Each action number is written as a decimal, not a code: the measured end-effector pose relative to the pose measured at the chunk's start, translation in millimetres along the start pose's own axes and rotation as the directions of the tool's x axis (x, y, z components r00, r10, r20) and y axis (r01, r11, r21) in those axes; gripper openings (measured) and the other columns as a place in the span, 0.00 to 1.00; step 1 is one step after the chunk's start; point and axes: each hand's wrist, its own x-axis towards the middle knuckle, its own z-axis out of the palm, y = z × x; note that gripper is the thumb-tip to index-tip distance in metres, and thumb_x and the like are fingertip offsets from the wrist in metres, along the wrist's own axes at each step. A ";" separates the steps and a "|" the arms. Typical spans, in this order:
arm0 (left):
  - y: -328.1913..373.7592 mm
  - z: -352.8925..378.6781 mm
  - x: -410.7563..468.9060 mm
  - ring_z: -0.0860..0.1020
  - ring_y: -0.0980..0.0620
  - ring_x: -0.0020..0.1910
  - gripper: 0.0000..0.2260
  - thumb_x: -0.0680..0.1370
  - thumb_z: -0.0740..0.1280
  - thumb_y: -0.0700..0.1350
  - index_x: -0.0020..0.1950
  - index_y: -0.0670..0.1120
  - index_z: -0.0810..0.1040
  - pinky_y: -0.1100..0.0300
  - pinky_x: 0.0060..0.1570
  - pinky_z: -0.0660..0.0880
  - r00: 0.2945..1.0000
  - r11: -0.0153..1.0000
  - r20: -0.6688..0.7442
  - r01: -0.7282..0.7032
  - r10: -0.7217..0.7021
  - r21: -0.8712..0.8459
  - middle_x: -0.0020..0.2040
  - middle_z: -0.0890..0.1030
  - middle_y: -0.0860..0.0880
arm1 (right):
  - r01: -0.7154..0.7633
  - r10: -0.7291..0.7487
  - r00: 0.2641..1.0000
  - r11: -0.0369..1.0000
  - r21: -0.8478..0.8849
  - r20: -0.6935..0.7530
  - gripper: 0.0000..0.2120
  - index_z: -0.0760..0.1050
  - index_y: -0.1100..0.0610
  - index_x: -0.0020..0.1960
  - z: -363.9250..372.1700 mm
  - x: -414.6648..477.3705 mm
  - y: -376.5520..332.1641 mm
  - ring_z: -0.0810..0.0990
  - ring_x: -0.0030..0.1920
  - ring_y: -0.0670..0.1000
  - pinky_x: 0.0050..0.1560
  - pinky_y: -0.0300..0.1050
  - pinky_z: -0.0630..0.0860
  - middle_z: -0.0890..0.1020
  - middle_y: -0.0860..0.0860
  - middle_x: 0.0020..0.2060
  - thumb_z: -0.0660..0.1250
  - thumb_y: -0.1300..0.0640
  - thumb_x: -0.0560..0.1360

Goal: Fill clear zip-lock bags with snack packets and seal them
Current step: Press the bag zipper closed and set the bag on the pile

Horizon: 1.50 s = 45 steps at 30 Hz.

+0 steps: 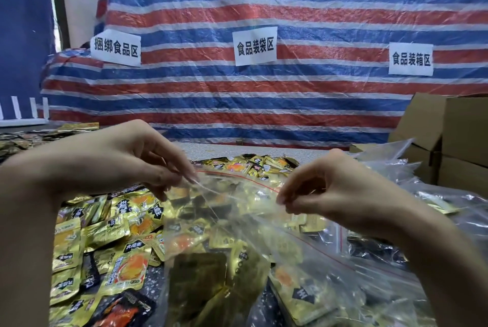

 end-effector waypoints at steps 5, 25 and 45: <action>-7.9 -10.2 -3.4 0.85 0.46 0.41 0.25 0.56 0.79 0.62 0.49 0.54 0.86 0.58 0.39 0.82 0.985 0.999 -0.165 0.046 -0.049 -0.025 0.42 0.86 0.45 | 0.079 -0.059 0.990 0.984 0.160 -0.128 0.08 0.86 0.55 0.44 -13.4 -6.2 -2.4 0.86 0.39 0.51 0.45 0.45 0.83 0.86 0.53 0.36 0.74 0.68 0.71; 9.3 10.4 8.7 0.80 0.47 0.39 0.07 0.65 0.76 0.50 0.37 0.49 0.84 0.61 0.40 0.77 0.976 0.992 -0.180 -0.108 0.119 0.072 0.38 0.83 0.47 | 0.004 0.018 0.983 0.993 0.117 -0.181 0.10 0.79 0.53 0.45 -20.5 -18.0 -15.6 0.83 0.39 0.51 0.48 0.59 0.79 0.85 0.52 0.38 0.76 0.65 0.71; 47.8 32.0 8.3 0.80 0.52 0.40 0.10 0.69 0.71 0.60 0.42 0.55 0.84 0.54 0.41 0.78 0.968 0.944 -0.070 -0.218 0.242 0.246 0.40 0.83 0.53 | 0.236 -0.285 0.909 0.954 -0.186 -0.303 0.05 0.81 0.48 0.45 43.9 -3.7 -48.0 0.80 0.41 0.43 0.43 0.53 0.78 0.83 0.41 0.38 0.67 0.49 0.73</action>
